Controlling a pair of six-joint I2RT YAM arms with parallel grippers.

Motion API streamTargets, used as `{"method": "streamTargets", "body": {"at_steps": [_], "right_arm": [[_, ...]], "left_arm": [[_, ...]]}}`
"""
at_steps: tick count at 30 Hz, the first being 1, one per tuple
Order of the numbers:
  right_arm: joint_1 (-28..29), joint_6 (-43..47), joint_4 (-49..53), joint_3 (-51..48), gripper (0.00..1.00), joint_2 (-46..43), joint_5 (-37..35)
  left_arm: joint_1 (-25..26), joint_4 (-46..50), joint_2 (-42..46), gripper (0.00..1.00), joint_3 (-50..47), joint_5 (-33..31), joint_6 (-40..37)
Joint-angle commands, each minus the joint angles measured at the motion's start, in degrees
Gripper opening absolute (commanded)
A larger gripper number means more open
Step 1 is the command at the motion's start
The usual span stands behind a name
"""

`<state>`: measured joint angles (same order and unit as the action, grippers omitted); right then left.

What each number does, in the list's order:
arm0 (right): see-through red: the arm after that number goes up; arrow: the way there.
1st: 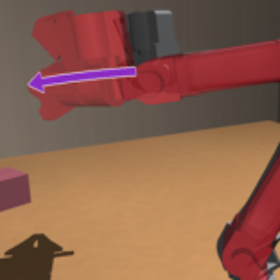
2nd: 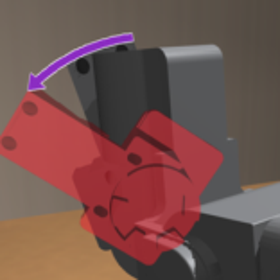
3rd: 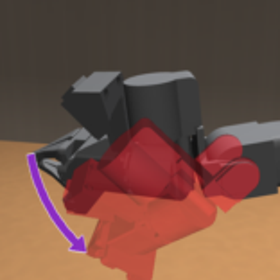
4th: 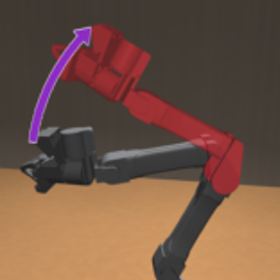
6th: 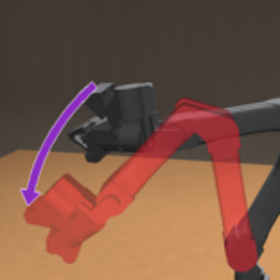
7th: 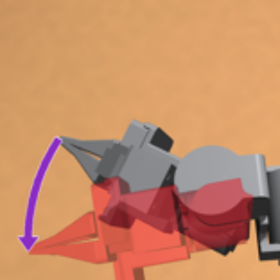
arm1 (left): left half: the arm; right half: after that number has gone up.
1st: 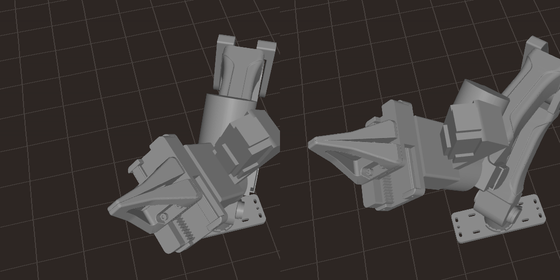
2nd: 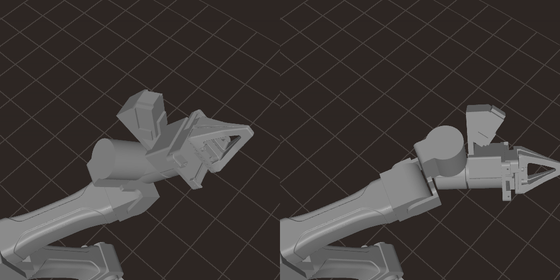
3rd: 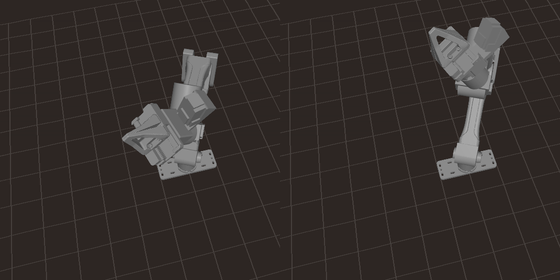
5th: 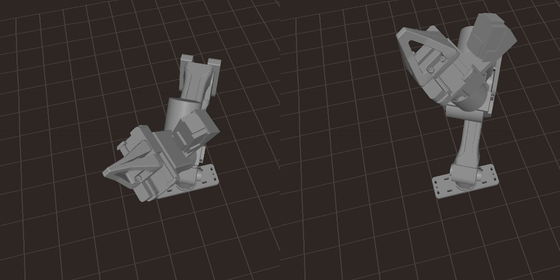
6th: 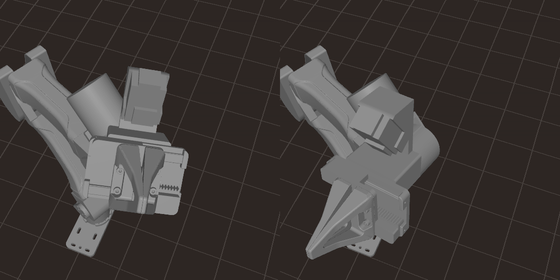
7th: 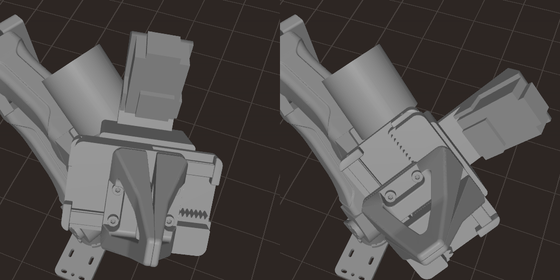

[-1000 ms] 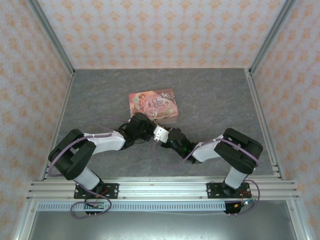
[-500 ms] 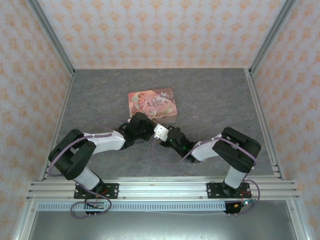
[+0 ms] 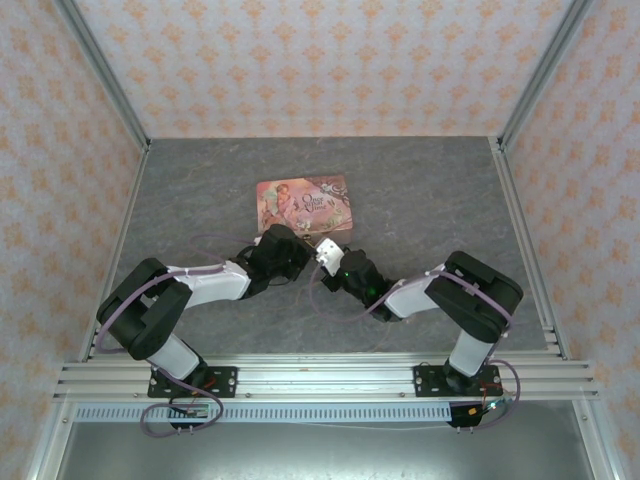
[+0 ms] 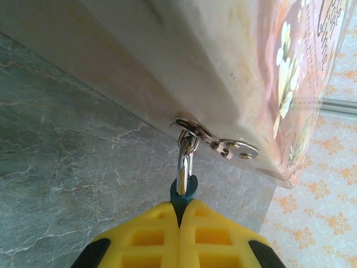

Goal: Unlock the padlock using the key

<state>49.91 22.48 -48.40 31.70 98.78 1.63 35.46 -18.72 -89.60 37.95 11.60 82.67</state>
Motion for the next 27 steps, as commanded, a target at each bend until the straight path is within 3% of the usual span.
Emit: {"method": "streamTargets", "body": {"at_steps": [1,8,13,27], "right_arm": [[-1.4,-5.9,-6.9,0.6,0.00,1.4,0.7],[-1.6,-7.5,-6.9,0.5,0.00,2.0,1.9],[-1.6,-6.0,-5.1,0.1,0.00,1.5,1.6],[-1.6,-7.6,-4.5,-0.4,0.00,0.6,2.9]], "left_arm": [[0.8,3.5,0.6,0.04,0.2,3.1,0.5],[0.6,3.6,0.6,0.05,0.1,2.9,0.4],[0.0,3.8,0.7,0.19,0.0,2.5,0.0],[-0.6,2.9,-1.2,0.23,0.4,2.2,-0.4]]}}
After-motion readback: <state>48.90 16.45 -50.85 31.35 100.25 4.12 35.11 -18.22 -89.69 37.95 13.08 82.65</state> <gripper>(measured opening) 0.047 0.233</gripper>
